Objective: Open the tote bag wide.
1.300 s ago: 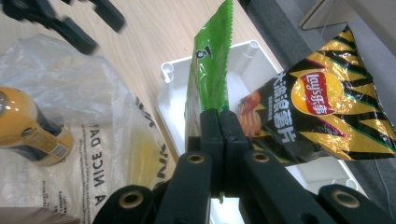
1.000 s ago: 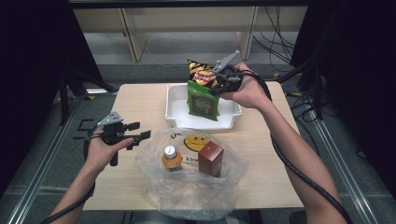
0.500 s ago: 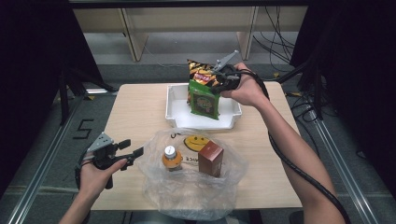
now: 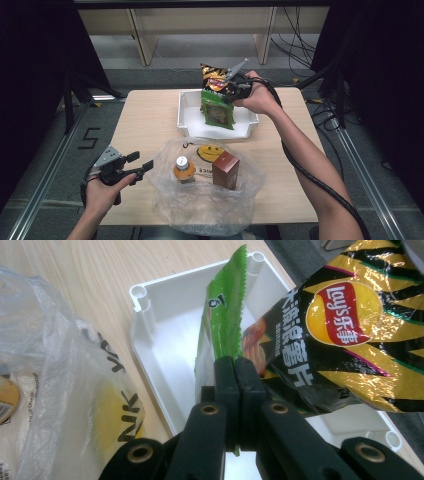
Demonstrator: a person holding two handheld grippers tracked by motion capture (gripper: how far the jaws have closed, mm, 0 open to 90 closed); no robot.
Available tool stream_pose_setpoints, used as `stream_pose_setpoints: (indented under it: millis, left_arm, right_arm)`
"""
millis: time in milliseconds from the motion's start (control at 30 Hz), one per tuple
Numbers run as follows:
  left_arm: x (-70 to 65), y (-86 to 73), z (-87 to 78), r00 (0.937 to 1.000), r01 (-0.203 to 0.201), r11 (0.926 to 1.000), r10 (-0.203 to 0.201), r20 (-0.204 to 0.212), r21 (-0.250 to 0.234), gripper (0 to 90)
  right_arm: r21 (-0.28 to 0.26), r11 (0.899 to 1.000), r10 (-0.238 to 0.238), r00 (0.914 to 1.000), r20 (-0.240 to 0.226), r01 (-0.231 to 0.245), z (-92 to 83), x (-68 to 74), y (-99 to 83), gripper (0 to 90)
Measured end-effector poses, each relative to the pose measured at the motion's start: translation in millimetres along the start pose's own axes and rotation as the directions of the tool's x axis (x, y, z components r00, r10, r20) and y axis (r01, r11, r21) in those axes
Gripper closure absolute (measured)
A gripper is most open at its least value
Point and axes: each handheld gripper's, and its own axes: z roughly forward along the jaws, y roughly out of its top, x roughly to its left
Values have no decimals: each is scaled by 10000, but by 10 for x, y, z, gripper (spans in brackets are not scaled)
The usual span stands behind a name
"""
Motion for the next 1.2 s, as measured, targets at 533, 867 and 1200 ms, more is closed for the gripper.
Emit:
stream_pose_setpoints:
  millis: [533,867,1200]
  left_arm:
    - [-15,-43,38,10000,-45,9999,45,46,128,297]
    - [-17,-49,35,10000,-17,9999,16,56,112,297]
    - [-20,-52,38,10000,5,9999,-5,49,137,296]
  right_arm:
    - [143,9998,162,9999,-12,-162,274,-107,-37,900]
    - [299,9994,-159,9999,-46,160,410,-137,-27,900]
    - [323,9995,-59,9999,-101,62,436,-145,-33,900]
